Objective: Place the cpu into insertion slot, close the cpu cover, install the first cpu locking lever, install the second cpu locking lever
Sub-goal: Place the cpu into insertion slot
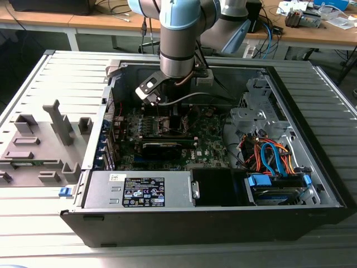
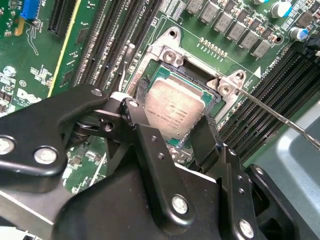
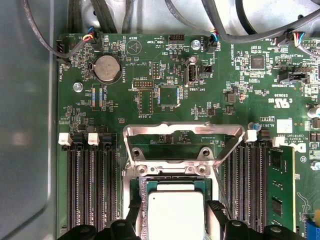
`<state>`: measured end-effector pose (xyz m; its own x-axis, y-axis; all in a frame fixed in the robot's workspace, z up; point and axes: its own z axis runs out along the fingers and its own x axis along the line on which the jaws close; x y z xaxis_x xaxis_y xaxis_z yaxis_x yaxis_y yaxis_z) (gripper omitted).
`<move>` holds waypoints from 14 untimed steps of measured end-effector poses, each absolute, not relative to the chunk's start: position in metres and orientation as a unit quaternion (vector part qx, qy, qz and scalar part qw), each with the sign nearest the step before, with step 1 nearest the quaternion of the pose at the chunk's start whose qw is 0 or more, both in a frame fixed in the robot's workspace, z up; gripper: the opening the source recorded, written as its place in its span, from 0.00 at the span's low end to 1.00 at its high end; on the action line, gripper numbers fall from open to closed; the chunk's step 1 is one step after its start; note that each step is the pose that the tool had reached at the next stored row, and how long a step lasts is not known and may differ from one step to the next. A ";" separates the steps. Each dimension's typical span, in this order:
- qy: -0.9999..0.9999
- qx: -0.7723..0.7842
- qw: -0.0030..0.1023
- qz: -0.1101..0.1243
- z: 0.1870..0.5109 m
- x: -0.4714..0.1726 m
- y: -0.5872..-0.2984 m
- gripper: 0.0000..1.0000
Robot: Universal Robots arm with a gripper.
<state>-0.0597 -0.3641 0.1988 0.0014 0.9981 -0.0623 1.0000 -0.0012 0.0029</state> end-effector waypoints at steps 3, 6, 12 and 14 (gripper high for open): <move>0.706 0.707 0.023 -0.021 0.199 -0.060 -0.361 0.62; 0.706 0.707 0.023 -0.021 0.199 -0.060 -0.361 0.62; 0.706 0.707 0.023 -0.021 0.207 -0.060 -0.361 0.62; 0.706 0.707 0.023 -0.021 0.216 -0.060 -0.361 0.62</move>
